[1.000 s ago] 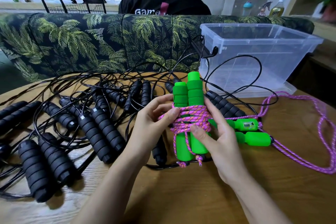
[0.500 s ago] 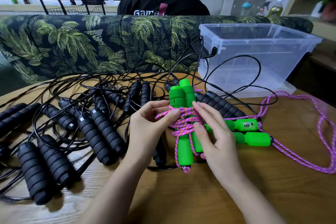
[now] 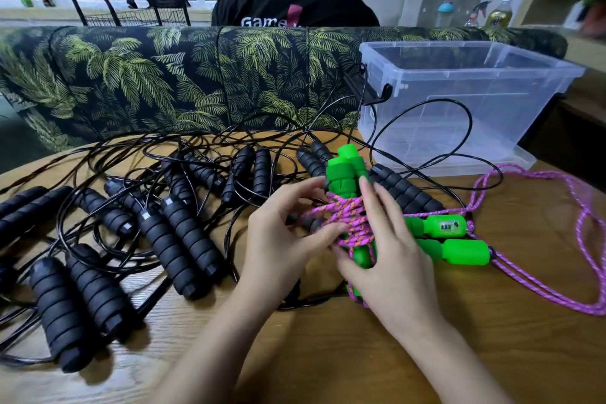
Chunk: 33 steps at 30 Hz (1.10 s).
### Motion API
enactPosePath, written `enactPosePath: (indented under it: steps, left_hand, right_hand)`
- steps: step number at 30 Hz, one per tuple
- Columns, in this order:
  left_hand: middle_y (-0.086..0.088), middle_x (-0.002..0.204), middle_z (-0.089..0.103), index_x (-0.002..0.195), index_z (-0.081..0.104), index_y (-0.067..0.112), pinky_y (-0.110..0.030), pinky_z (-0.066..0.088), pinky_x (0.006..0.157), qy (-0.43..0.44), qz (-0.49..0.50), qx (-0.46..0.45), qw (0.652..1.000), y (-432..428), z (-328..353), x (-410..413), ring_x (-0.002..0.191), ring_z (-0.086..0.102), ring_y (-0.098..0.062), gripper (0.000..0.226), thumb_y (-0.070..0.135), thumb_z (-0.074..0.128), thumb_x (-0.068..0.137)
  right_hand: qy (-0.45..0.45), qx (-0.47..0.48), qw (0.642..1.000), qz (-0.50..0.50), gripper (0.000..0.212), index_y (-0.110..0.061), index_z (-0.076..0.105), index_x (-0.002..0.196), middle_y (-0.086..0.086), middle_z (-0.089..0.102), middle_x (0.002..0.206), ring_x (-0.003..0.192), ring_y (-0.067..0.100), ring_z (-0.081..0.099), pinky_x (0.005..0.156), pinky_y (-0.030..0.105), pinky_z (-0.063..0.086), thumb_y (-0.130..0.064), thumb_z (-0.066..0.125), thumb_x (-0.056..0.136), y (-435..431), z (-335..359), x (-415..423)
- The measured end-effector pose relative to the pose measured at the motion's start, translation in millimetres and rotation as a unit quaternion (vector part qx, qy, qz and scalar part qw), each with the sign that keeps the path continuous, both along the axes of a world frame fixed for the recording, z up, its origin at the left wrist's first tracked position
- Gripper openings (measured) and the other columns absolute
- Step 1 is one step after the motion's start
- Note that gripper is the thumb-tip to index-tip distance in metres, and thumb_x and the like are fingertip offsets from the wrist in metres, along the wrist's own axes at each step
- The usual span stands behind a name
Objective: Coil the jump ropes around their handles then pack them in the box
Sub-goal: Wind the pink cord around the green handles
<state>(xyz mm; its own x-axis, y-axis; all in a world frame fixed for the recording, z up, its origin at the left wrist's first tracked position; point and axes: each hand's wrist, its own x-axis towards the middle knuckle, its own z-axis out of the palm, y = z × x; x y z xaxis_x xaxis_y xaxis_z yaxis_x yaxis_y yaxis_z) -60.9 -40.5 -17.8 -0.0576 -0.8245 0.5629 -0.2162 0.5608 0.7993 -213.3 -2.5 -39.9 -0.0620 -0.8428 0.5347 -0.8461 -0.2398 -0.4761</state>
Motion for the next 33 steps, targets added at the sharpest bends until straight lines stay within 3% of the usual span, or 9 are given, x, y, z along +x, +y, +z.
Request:
enactPosePath:
  steps: [2,5,10,15,19,22,25,30,33]
  left_hand:
    - [0.004,0.111,0.065,0.116,0.064,0.021,-0.022,0.051,0.083,-0.068,0.027,-0.076,0.994,-1.6,-1.3,0.9,0.094,0.064,-0.007,0.047,0.034,0.079,0.074]
    - [0.011,0.114,0.063,0.118,0.064,0.027,-0.047,0.048,0.09,-0.141,0.059,-0.126,0.98,-4.1,-5.5,4.0,0.106,0.062,-0.009,0.038,0.034,0.07,0.081]
    - [0.011,0.116,0.065,0.128,0.062,0.025,-0.043,0.04,0.091,-0.266,0.072,-0.176,0.945,-11.1,-18.0,7.5,0.105,0.06,-0.011,0.044,0.039,0.064,0.087]
    - [0.006,0.102,0.063,0.13,0.062,0.018,-0.041,0.041,0.089,-0.262,0.08,-0.167,0.947,-11.8,-17.9,8.4,0.095,0.059,-0.015,0.037,0.02,0.048,0.096]
    - [0.005,0.103,0.055,0.135,0.058,0.013,-0.041,0.048,0.088,-0.23,0.025,-0.134,0.964,-8.9,-12.6,7.6,0.095,0.056,-0.012,0.04,0.023,0.045,0.099]
    - [0.008,0.103,0.052,0.139,0.054,0.011,-0.022,0.047,0.085,-0.206,-0.016,-0.085,0.975,-6.2,-11.4,4.0,0.09,0.057,-0.009,0.047,0.03,0.055,0.096]
    - [0.007,0.099,0.055,0.139,0.054,0.009,-0.009,0.04,0.081,-0.198,-0.018,-0.07,0.978,-6.5,-12.1,3.3,0.088,0.056,-0.006,0.046,0.018,0.057,0.094]
    - [0.01,0.095,0.048,0.143,0.049,0.011,-0.04,0.048,0.081,-0.262,-0.002,-0.09,0.961,-9.0,-13.5,5.4,0.091,0.052,-0.018,0.048,0.03,0.038,0.1]
    - [0.003,0.094,0.056,0.136,0.056,0.007,-0.031,0.047,0.08,-0.227,0.043,-0.104,0.967,-13.0,-11.3,8.3,0.088,0.056,-0.015,0.049,0.035,0.044,0.097]
  right_hand:
    - [0.02,0.015,0.999,-0.034,0.094,-0.038,0.019,0.154,-0.005,0.032,0.157,0.126,0.023,0.055,0.072,0.037,0.057,-0.051,0.071,0.078,-2.1,0.2,-4.3]
    - [0.032,0.024,0.998,-0.052,0.095,-0.037,0.023,0.154,-0.006,0.034,0.156,0.126,0.023,0.056,0.073,0.036,0.055,-0.049,0.075,0.076,-3.7,0.7,-6.4]
    - [0.002,0.027,0.999,-0.043,0.096,-0.036,0.025,0.154,-0.008,0.035,0.156,0.128,0.02,0.054,0.075,0.037,0.055,-0.045,0.076,0.074,-3.9,-0.7,-6.7]
    - [-0.025,0.016,0.999,-0.02,0.094,-0.036,0.028,0.153,-0.011,0.035,0.155,0.13,0.016,0.051,0.08,0.038,0.056,-0.041,0.078,0.074,-3.8,-1.3,-6.6]
    - [-0.036,0.012,0.999,-0.01,0.094,-0.036,0.029,0.153,-0.011,0.036,0.155,0.131,0.015,0.049,0.084,0.039,0.055,-0.039,0.079,0.074,-3.4,-1.5,-5.6]
    - [-0.025,0.018,0.999,-0.011,0.094,-0.037,0.026,0.154,-0.012,0.033,0.156,0.131,0.015,0.05,0.082,0.038,0.055,-0.041,0.078,0.075,-3.6,-1.4,-6.2]
    - [-0.001,0.024,1.0,-0.02,0.093,-0.037,0.027,0.153,-0.011,0.033,0.157,0.129,0.017,0.052,0.079,0.038,0.056,-0.042,0.077,0.075,-4.1,-2.0,-6.5]
    - [0.017,0.017,0.999,-0.036,0.093,-0.034,0.032,0.152,-0.009,0.036,0.156,0.127,0.02,0.055,0.076,0.037,0.056,-0.043,0.08,0.073,-5.7,-1.7,-6.7]
    - [0.011,0.005,1.0,-0.019,0.091,-0.035,0.033,0.152,-0.01,0.037,0.155,0.126,0.019,0.056,0.076,0.037,0.057,-0.042,0.078,0.073,-4.8,-2.4,-6.1]
